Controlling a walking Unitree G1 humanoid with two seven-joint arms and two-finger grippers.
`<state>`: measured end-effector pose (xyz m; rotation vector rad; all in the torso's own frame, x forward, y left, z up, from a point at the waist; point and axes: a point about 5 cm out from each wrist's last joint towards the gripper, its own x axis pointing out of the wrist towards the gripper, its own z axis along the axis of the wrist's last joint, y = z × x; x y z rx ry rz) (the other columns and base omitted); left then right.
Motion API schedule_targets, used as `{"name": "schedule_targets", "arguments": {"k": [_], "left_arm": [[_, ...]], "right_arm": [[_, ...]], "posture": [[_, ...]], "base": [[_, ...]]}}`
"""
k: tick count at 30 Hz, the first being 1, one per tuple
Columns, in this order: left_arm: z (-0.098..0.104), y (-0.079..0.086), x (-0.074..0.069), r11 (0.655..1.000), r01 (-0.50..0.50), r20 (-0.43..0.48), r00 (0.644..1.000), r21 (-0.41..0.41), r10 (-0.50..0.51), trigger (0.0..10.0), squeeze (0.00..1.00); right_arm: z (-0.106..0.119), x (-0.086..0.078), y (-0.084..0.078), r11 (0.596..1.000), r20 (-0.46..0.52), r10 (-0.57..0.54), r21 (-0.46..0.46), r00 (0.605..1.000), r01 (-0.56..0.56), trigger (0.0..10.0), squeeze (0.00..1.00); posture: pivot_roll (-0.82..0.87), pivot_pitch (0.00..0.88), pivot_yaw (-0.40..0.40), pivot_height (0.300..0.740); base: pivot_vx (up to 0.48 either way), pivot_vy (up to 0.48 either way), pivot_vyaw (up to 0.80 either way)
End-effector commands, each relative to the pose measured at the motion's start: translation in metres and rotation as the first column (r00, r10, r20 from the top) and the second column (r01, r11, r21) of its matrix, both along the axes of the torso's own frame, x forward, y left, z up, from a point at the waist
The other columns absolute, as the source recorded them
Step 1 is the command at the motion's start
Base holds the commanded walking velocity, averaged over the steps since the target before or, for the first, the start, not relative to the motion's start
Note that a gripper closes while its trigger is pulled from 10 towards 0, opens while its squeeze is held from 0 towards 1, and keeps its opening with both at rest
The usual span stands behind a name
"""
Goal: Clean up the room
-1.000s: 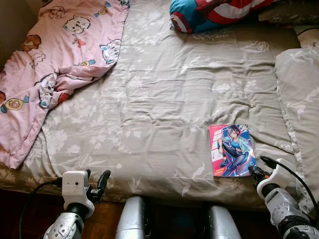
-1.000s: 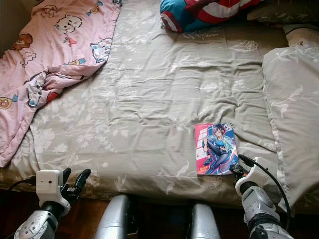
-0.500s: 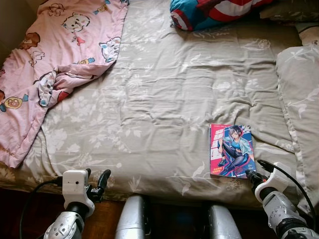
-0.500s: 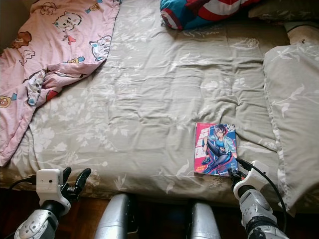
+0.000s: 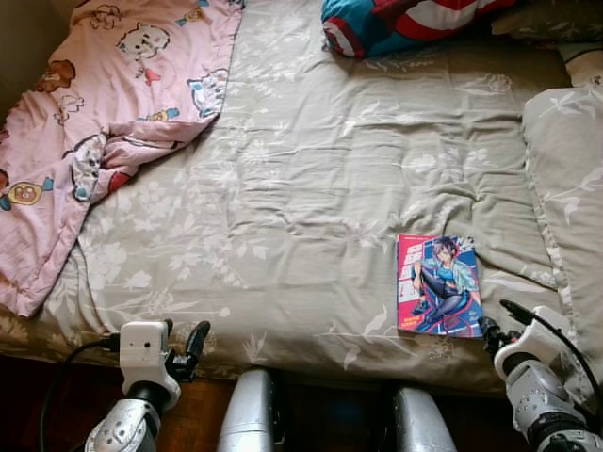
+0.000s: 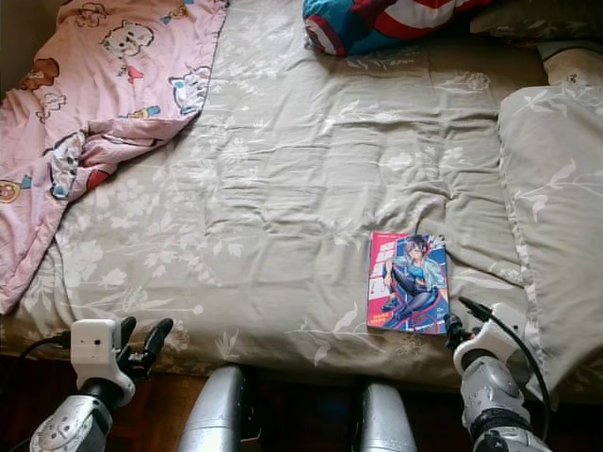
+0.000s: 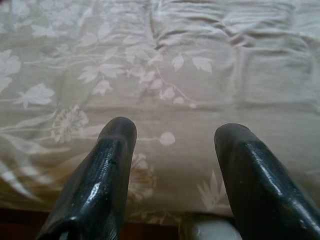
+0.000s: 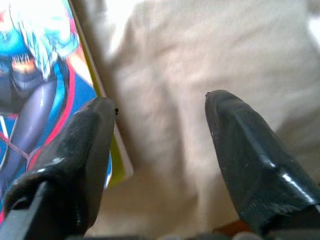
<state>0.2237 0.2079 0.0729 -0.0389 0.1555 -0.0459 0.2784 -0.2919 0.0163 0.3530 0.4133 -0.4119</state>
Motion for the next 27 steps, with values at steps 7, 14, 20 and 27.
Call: {"name": "schedule_targets", "arguments": {"k": [7, 14, 20, 27], "left_arm": [[-0.011, -0.003, 0.014, 1.000, -0.018, -0.010, 1.000, -0.005, 0.018, 10.0, 0.00], [-0.016, -0.010, 0.033, 0.998, -0.034, 0.010, 0.999, -0.043, 0.034, 10.0, 0.00], [-0.023, -0.012, 0.042, 0.998, -0.041, 0.005, 0.999, -0.052, 0.041, 10.0, 0.00], [-0.049, -0.010, 0.040, 0.996, -0.068, -0.078, 0.995, -0.064, 0.063, 10.0, 0.00]], "right_arm": [[0.019, 0.012, 0.004, 0.990, 0.130, 0.065, -0.133, 0.989, -0.047, 10.0, 0.00], [0.022, 0.019, 0.035, 0.963, 0.198, 0.195, -0.226, 0.961, -0.149, 10.0, 0.00], [0.016, 0.013, 0.059, 0.960, 0.264, 0.240, -0.210, 0.934, -0.187, 10.0, 0.00], [-0.018, -0.008, 0.082, 0.946, 0.111, 0.297, -0.172, 0.948, -0.276, 10.0, 0.00]], "posture": [[0.05, 0.169, 0.068, 0.636], [0.02, 0.110, 0.046, 0.636], [0.00, 0.052, 0.032, 0.651], [-0.02, 0.008, 0.026, 0.696]], "base": [[0.000, 0.000, 0.00], [0.000, 0.000, 0.00], [0.000, 0.000, 0.00], [0.000, 0.000, 0.00]]}}
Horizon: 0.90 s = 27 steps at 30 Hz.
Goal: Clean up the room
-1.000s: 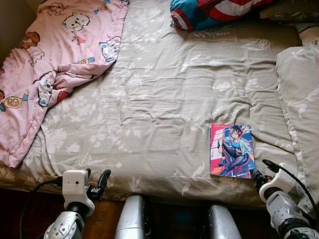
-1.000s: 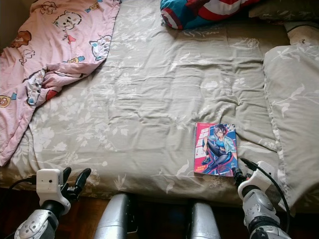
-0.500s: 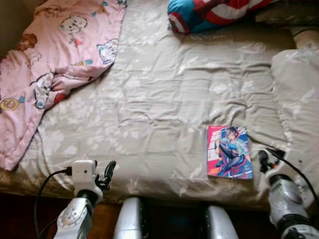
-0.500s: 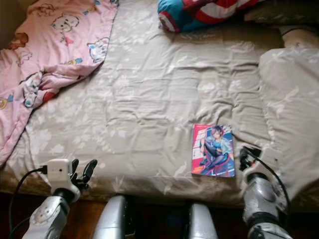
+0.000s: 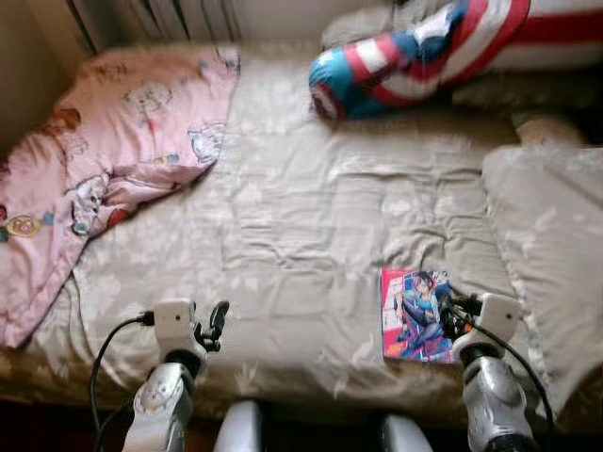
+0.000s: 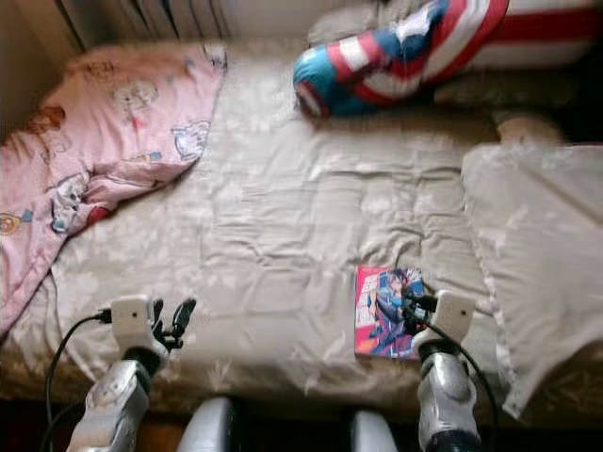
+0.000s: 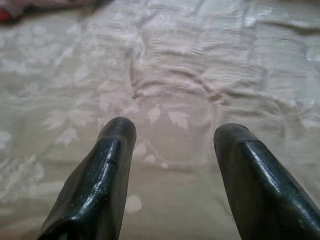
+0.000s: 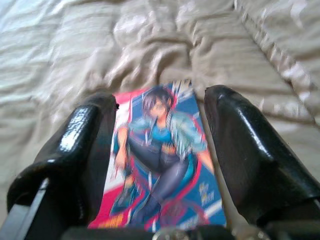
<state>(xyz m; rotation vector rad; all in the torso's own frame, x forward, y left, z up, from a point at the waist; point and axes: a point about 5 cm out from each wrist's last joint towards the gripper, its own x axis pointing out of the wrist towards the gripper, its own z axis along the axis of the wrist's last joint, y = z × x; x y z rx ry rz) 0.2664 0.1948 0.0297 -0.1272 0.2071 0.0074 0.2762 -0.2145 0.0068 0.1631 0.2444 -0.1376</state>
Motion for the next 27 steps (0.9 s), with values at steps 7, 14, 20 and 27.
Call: {"name": "schedule_targets", "arguments": {"k": [7, 14, 20, 27], "left_arm": [[-0.034, 0.005, -0.011, 0.999, 0.007, -0.141, 0.990, 0.032, -0.003, 10.0, 0.00], [-0.060, 0.011, -0.025, 0.999, 0.023, -0.306, 0.952, 0.045, -0.008, 10.0, 0.00], [-0.084, 0.016, -0.046, 0.997, -0.012, -0.475, 0.879, 0.073, 0.045, 10.0, 0.00], [-0.092, 0.014, -0.056, 0.997, -0.009, -0.521, 0.852, 0.077, 0.048, 10.0, 0.00]], "right_arm": [[-0.035, -0.027, 0.007, 1.000, -0.210, 0.010, 0.021, 0.978, -0.006, 10.0, 0.00], [-0.053, -0.046, 0.003, 0.999, -0.341, -0.034, 0.020, 0.939, 0.044, 10.0, 0.00], [-0.072, -0.069, 0.008, 0.999, -0.478, -0.037, 0.015, 0.878, 0.050, 10.0, 0.00], [-0.080, -0.081, 0.016, 1.000, -0.527, -0.012, 0.017, 0.850, 0.025, 10.0, 0.00]], "posture": [[-0.01, 0.000, 0.025, 0.740], [-0.01, 0.000, 0.019, 0.740], [-0.01, 0.000, 0.015, 0.740], [-0.03, 0.000, 0.023, 0.740]], "base": [[0.000, 0.000, 0.00], [0.000, 0.000, 0.00], [0.000, 0.000, 0.00], [0.000, 0.000, 0.00]]}}
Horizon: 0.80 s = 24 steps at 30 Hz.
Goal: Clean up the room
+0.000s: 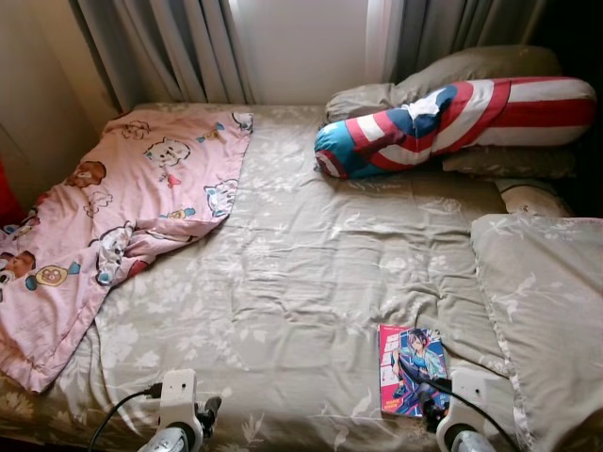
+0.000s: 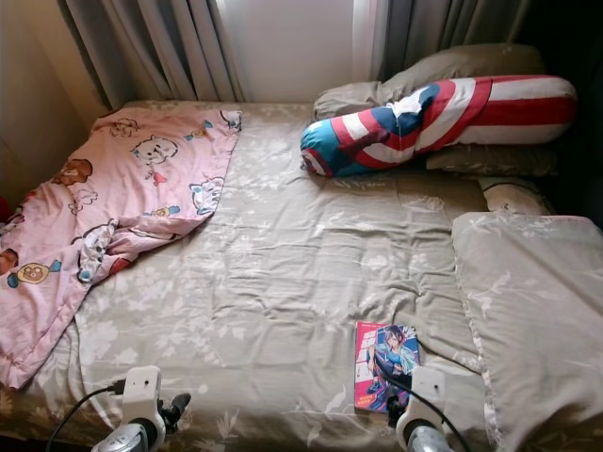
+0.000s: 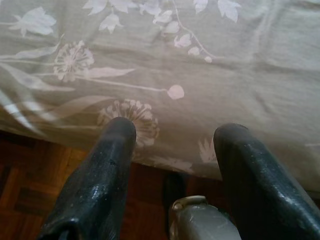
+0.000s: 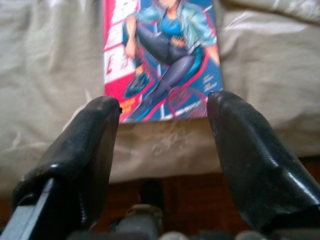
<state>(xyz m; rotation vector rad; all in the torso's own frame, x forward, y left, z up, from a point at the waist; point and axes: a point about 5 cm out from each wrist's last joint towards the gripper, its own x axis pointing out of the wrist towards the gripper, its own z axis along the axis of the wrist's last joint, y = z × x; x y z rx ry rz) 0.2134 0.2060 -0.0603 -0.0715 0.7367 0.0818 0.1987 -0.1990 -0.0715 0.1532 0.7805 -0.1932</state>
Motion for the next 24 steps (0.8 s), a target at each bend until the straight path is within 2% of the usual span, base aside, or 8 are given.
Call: {"name": "schedule_targets", "arguments": {"k": [1, 7, 14, 24], "left_arm": [[-0.002, 0.002, -0.004, 1.000, 0.009, -0.021, 1.000, 0.014, -0.008, 10.0, 0.00], [-0.012, 0.009, -0.021, 1.000, -0.010, -0.085, 0.996, 0.026, 0.012, 10.0, 0.00], [-0.018, 0.021, -0.038, 0.999, -0.013, -0.158, 0.987, 0.049, 0.021, 10.0, 0.00], [-0.019, 0.029, -0.044, 0.998, -0.012, -0.178, 0.984, 0.061, 0.022, 10.0, 0.00]], "right_arm": [[-0.003, -0.004, 0.000, 1.000, -0.020, -0.009, -0.004, 1.000, 0.009, 10.0, 0.00], [-0.010, -0.017, 0.005, 1.000, -0.052, -0.017, 0.011, 0.998, 0.017, 10.0, 0.00], [-0.013, -0.024, 0.005, 0.999, -0.078, -0.038, 0.021, 0.996, 0.040, 10.0, 0.00], [-0.013, -0.025, 0.002, 0.998, -0.086, -0.051, 0.026, 0.995, 0.054, 10.0, 0.00]], "posture": [[-0.03, 0.000, 0.023, 0.740], [-0.04, 0.000, 0.038, 0.740], [-0.04, 0.000, 0.048, 0.740], [-0.03, 0.000, 0.048, 0.740]], "base": [[0.000, 0.000, 0.00], [0.000, 0.000, 0.73], [0.000, 0.000, 0.00], [0.000, 0.000, 0.00]]}}
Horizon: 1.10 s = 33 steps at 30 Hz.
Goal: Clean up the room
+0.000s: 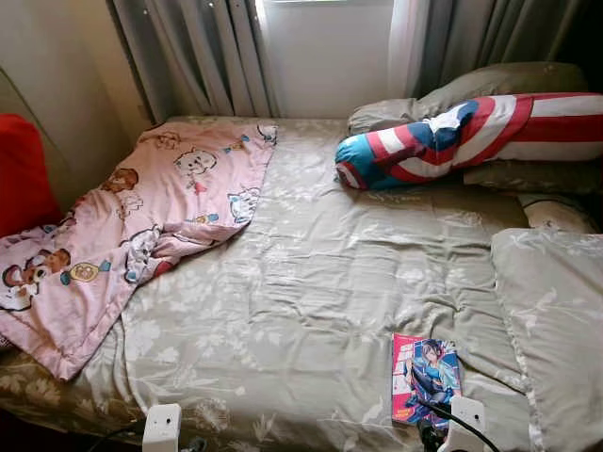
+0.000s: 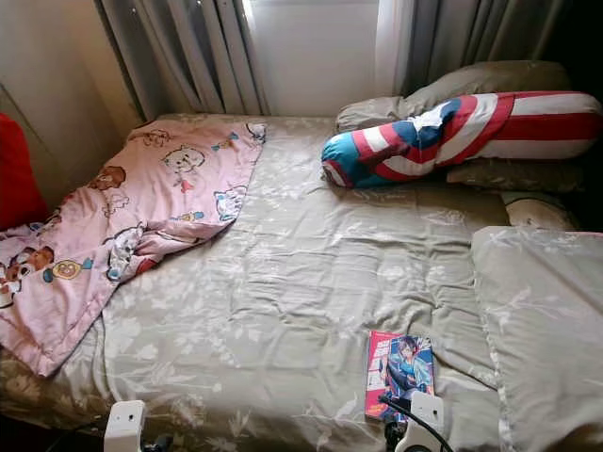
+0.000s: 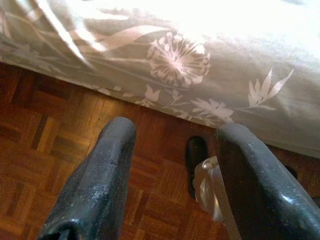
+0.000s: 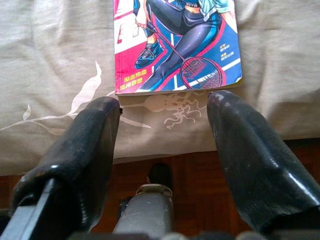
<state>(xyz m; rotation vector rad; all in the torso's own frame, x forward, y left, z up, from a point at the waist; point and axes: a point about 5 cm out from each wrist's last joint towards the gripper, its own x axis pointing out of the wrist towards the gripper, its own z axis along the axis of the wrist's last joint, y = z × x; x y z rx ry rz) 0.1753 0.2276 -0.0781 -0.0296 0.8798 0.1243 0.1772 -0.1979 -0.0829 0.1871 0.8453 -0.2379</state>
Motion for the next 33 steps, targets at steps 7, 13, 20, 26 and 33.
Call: {"name": "schedule_targets", "arguments": {"k": [7, 13, 20, 26, 33], "left_arm": [[-0.001, 0.012, -0.009, 1.000, -0.002, -0.036, 0.999, 0.018, 0.002, 10.0, 0.00], [-0.001, 0.010, -0.008, 1.000, -0.005, -0.025, 1.000, 0.006, 0.005, 10.0, 0.00], [-0.002, 0.004, -0.005, 1.000, 0.005, -0.019, 1.000, 0.001, -0.005, 10.0, 0.00], [-0.001, 0.004, -0.004, 1.000, 0.008, -0.012, 1.000, 0.000, -0.008, 10.0, 0.00], [0.000, 0.009, -0.005, 1.000, 0.011, -0.007, 1.000, 0.003, -0.011, 10.0, 0.00]], "right_arm": [[-0.001, -0.001, 0.000, 0.999, -0.007, -0.030, 0.018, 1.000, 0.030, 10.0, 0.00], [0.000, 0.002, 0.003, 0.999, -0.005, -0.025, 0.025, 1.000, 0.025, 10.0, 0.00], [-0.001, 0.001, 0.004, 0.999, -0.011, -0.027, 0.024, 1.000, 0.027, 10.0, 0.00], [-0.002, 0.000, 0.004, 0.999, -0.017, -0.029, 0.024, 0.999, 0.030, 10.0, 0.00], [-0.002, -0.001, 0.005, 0.999, -0.018, -0.032, 0.026, 0.999, 0.032, 10.0, 0.00]], "posture": [[-0.03, 0.000, 0.049, 0.740], [-0.03, 0.000, 0.047, 0.740], [-0.03, 0.000, 0.048, 0.740], [-0.03, 0.000, 0.047, 0.740], [-0.03, 0.000, 0.046, 0.740]], "base": [[0.000, 0.000, 0.00], [0.000, 0.091, 0.00], [0.000, 0.288, 0.00], [0.000, 0.296, 0.00], [0.000, 0.317, 0.00]]}}
